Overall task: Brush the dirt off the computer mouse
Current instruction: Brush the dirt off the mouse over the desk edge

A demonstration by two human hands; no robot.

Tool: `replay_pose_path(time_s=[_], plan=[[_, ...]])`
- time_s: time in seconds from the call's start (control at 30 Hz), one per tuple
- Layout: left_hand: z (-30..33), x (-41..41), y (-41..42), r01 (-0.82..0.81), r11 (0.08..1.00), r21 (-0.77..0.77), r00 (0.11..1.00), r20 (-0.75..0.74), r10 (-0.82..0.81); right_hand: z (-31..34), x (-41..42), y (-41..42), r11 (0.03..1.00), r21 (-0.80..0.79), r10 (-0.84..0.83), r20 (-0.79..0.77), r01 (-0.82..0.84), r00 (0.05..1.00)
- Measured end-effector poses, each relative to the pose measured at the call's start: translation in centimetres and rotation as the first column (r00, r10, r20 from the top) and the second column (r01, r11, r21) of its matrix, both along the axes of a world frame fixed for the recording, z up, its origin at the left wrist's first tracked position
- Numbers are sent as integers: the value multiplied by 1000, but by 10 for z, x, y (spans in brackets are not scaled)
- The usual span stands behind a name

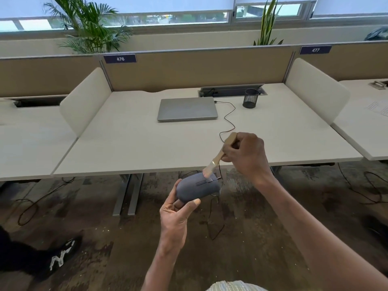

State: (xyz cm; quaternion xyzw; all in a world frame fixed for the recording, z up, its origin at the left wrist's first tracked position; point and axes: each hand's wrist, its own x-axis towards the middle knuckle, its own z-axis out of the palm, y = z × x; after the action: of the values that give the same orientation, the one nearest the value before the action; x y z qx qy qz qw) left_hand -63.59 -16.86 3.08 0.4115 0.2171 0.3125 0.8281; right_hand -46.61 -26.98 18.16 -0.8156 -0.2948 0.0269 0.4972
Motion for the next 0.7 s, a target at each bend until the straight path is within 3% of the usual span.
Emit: replay_pose_path(time_s=[0.13,0.37,0.6,0.7], plan=[[-3,-3,6,-18,999,-37,1000,-17,17,-6,9,-9,999,15,-38,122,37,992],[-7,-1,13,-29,997,-74,1000,6,29,-16,-1,-30,957,10,287,71,-289,955],[-8,1,12,-39,997,-70,999,-4,39,-11,3,-27,948,143,272,109,-286,956],[-4,3,11,-42,997,-69,999,4,43,-18,0,-31,944,119,299,84,-307,951]])
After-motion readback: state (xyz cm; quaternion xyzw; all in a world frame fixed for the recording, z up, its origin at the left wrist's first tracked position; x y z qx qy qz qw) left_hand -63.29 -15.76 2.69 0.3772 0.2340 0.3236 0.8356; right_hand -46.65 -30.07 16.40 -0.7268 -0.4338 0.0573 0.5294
